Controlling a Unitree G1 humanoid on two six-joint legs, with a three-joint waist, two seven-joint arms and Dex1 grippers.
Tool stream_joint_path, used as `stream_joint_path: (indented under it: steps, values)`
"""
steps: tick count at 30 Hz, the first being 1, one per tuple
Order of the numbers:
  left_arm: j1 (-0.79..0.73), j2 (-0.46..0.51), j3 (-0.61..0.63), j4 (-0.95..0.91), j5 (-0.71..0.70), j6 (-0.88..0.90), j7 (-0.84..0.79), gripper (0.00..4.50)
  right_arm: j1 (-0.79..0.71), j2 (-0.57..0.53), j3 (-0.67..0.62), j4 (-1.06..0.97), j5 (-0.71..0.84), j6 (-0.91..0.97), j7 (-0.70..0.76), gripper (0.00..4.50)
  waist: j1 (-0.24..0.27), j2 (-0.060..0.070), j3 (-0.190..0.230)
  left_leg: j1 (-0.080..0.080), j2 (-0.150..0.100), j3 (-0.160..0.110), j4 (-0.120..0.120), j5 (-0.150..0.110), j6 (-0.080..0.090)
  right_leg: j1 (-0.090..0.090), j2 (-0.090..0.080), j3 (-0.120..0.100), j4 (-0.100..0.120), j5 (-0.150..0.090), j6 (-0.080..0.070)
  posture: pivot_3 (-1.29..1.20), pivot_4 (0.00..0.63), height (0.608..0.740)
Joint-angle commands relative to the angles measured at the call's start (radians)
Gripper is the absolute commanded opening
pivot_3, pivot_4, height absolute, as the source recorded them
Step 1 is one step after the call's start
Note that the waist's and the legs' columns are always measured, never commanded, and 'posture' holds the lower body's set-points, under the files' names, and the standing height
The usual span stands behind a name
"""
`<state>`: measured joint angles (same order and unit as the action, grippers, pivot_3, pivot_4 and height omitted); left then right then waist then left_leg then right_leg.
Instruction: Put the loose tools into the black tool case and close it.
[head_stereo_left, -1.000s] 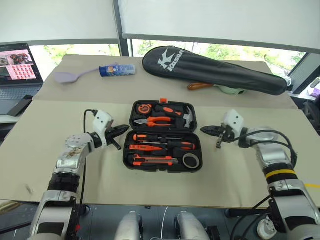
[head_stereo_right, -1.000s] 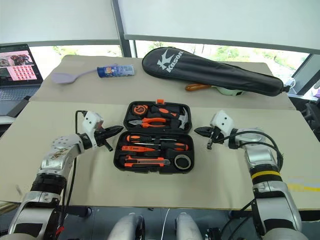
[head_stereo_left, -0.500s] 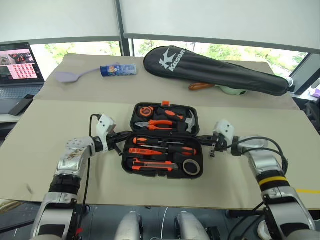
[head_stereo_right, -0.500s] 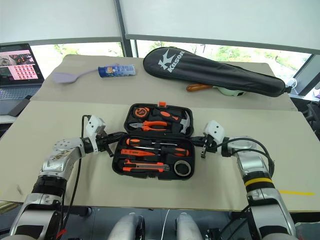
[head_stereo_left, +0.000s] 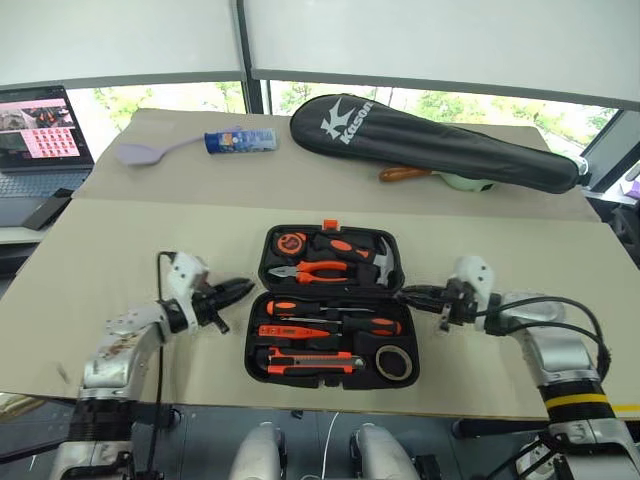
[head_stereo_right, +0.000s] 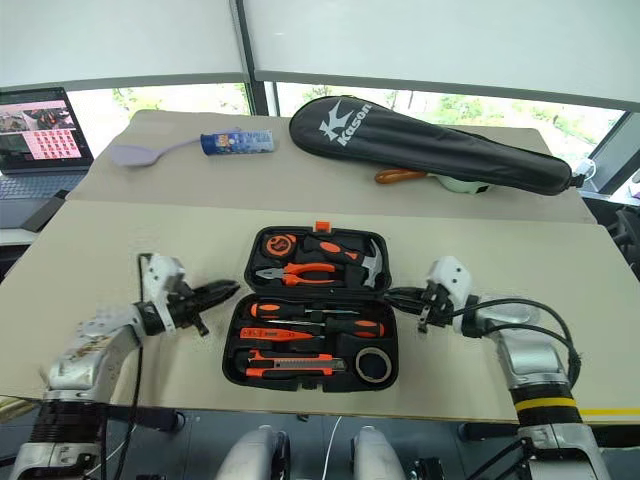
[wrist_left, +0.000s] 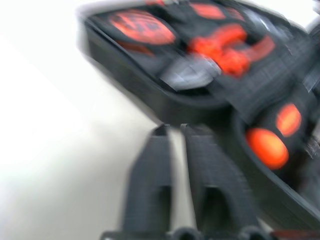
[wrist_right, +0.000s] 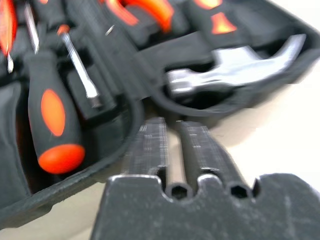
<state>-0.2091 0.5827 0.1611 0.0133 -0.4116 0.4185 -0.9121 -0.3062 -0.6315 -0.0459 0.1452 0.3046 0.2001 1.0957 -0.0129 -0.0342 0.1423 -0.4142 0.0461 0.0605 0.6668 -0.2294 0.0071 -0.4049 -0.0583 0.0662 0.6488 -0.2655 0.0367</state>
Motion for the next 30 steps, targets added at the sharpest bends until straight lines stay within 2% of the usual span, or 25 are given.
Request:
stream_joint_path:
  steps: [1,3,4,6,8,13,18,21,30]
  values:
    - [-0.037,0.067,0.062,-0.096,-0.122,0.193,0.006,2.18,-0.034,-0.052,-0.08,-0.121,0.089,0.213,-0.077,2.21,0.0,0.0,0.0,0.0,0.0,0.0,0.0,0.0,0.0,0.0,0.0,0.0,0.0,0.0,0.0,0.0,0.15,0.74]
    - [-0.07,0.117,0.076,-0.12,-0.171,0.321,0.016,2.8,-0.071,-0.099,-0.073,-0.174,0.103,0.428,-0.144,2.81,-0.001,0.0,0.0,0.0,0.001,0.0,0.0,0.0,0.0,0.0,0.0,0.0,0.001,0.0,0.0,0.0,0.15,0.74]
    - [-0.108,0.141,0.073,-0.116,-0.203,0.442,0.041,3.34,-0.099,-0.131,-0.047,-0.197,0.11,0.519,-0.143,3.27,-0.001,0.0,0.0,0.0,0.001,0.0,0.001,0.0,0.0,-0.001,0.0,0.0,0.001,0.0,0.0,0.0,0.15,0.74]
    - [-0.186,0.179,0.028,-0.097,-0.193,0.587,0.091,4.01,-0.17,-0.15,-0.028,-0.212,0.155,0.671,-0.145,3.93,-0.001,0.0,0.0,0.0,0.0,0.0,0.001,0.0,0.0,0.0,0.001,0.0,0.001,0.0,0.0,0.0,0.15,0.74]
    - [-0.282,0.162,0.002,-0.049,-0.179,0.676,0.157,4.5,-0.256,-0.16,0.019,-0.186,0.139,0.809,-0.183,4.48,-0.001,0.0,0.0,0.001,0.0,-0.001,0.001,0.0,0.0,0.0,0.001,0.0,0.001,0.0,0.0,0.0,0.15,0.74]
    - [-0.443,0.056,-0.035,0.052,-0.145,0.784,0.29,4.5,-0.448,-0.069,0.047,-0.088,0.164,1.042,-0.268,4.48,0.0,0.0,0.001,-0.001,-0.001,-0.001,0.001,0.0,0.0,0.0,0.001,0.0,-0.001,0.0,0.0,0.0,0.15,0.74]
    - [-0.468,0.056,-0.116,0.049,-0.118,0.828,0.294,4.5,-0.568,-0.007,0.081,0.035,0.114,1.167,-0.376,4.48,-0.003,0.0,0.001,-0.01,-0.002,-0.001,0.001,0.0,0.0,-0.01,0.001,0.0,0.001,0.0,0.0,0.0,0.15,0.74]
    - [-0.497,0.024,-0.105,0.073,-0.105,0.826,0.332,4.5,-0.595,0.018,0.11,0.083,0.088,1.167,-0.418,4.48,-0.001,0.0,0.001,-0.018,-0.002,-0.001,0.002,0.002,-0.002,-0.019,0.0,0.0,0.009,0.0,0.0,0.0,0.15,0.74]
    - [-0.483,0.024,-0.125,0.06,-0.101,0.878,0.334,4.5,-0.56,-0.005,0.187,0.087,0.08,1.199,-0.432,4.48,-0.001,0.0,0.001,-0.018,-0.003,0.0,0.003,0.002,-0.002,-0.019,0.0,0.0,0.009,0.0,0.0,0.0,0.15,0.74]
